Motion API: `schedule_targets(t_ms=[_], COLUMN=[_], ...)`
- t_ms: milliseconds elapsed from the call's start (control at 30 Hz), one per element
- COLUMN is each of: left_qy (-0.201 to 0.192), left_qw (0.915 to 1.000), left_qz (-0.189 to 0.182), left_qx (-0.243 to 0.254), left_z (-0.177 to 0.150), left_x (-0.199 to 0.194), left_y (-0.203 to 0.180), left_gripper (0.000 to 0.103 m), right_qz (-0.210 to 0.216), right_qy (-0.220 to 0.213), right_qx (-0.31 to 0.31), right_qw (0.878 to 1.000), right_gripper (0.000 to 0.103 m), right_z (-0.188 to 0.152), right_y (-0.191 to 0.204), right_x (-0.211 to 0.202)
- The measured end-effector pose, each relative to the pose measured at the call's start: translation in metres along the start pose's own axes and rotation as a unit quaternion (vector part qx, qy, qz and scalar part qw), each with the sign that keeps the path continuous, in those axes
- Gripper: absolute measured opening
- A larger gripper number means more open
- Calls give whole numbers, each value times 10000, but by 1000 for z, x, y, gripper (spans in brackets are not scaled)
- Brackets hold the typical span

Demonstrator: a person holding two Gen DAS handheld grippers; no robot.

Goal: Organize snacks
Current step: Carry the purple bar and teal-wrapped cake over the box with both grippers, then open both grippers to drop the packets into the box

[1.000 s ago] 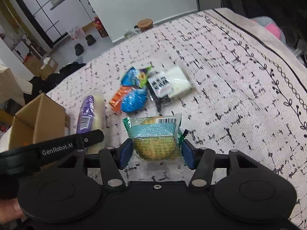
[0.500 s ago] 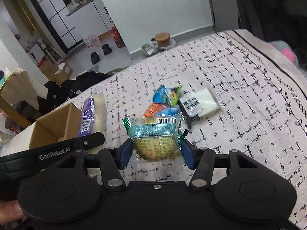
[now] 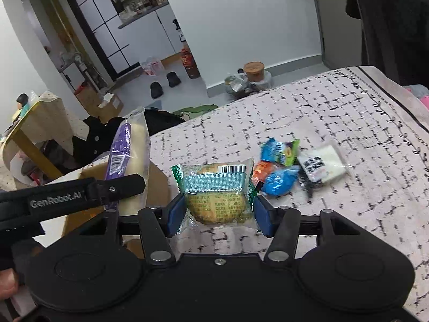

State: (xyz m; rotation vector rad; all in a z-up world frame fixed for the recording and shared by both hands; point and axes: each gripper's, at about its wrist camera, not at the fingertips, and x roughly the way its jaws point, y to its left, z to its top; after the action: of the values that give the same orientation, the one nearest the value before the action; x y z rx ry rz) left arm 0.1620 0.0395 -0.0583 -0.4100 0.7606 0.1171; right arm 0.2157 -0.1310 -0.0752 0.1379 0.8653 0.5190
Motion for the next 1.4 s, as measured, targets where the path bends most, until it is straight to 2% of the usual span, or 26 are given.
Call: schedule_targets(t_ms=[300, 533, 700, 933, 1100, 1400], left_qy=[-186, -235, -267, -157, 52, -54], left_qw=[9993, 9976, 9952, 9935, 9930, 9902], left_qz=[317, 642, 902, 1061, 1100, 1302], left_qx=[0, -115, -264, -383, -417, -496], left_z=[11, 13, 15, 15, 10, 3], left_x=[-29, -37, -36, -24, -11, -17], left_y=[24, 54, 77, 101, 109, 112], left_gripper=[32, 32, 32, 32, 33, 36], right_qz=[347, 517, 627, 751, 835, 899], right_qy=[-78, -62, 9, 92, 157, 266], right_qx=[-77, -341, -494, -738, -864, -941], right_qw=[9993, 9981, 9968, 9944, 9926, 9911], right_gripper=[54, 54, 54, 54, 54, 54], right_z=[5, 6, 7, 5, 4, 5], right_y=[28, 50, 66, 83, 95, 104], right_x=[6, 10, 17, 28, 36, 49])
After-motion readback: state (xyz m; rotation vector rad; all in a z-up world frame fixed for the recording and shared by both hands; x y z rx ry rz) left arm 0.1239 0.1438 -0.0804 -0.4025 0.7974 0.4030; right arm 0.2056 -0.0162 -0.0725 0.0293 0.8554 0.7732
